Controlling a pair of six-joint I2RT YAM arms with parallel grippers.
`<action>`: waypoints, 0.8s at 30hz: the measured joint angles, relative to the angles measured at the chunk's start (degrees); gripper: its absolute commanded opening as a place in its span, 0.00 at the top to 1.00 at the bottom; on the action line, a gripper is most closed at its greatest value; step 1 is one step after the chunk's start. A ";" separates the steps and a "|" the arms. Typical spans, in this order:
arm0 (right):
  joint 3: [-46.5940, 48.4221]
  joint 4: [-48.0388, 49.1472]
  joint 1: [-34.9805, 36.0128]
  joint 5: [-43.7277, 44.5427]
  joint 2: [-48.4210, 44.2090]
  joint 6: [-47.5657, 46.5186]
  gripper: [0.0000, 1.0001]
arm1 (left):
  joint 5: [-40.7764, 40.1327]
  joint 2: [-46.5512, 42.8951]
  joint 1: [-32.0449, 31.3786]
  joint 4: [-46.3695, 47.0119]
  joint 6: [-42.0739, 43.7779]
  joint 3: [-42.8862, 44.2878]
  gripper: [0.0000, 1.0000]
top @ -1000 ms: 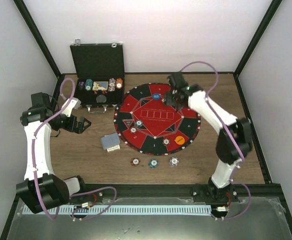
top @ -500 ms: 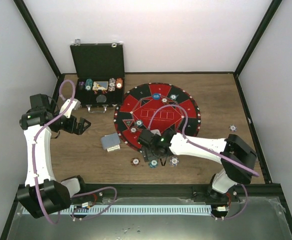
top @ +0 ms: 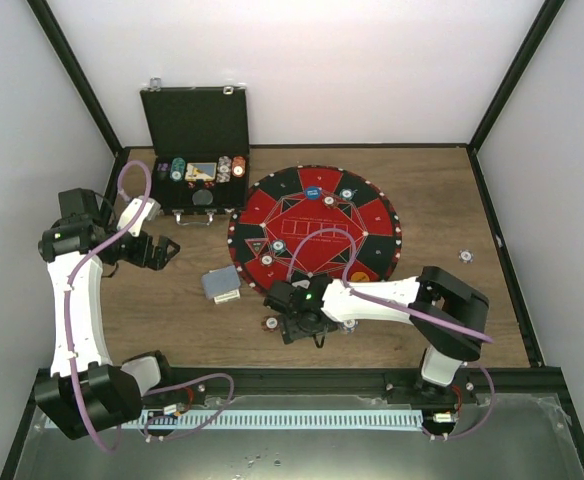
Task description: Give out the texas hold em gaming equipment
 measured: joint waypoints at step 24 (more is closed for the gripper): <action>-0.48 -1.11 0.07 0.04 0.74 0.37 0.36 | -1.01 0.00 0.00 0.61 0.00 0.00 0.00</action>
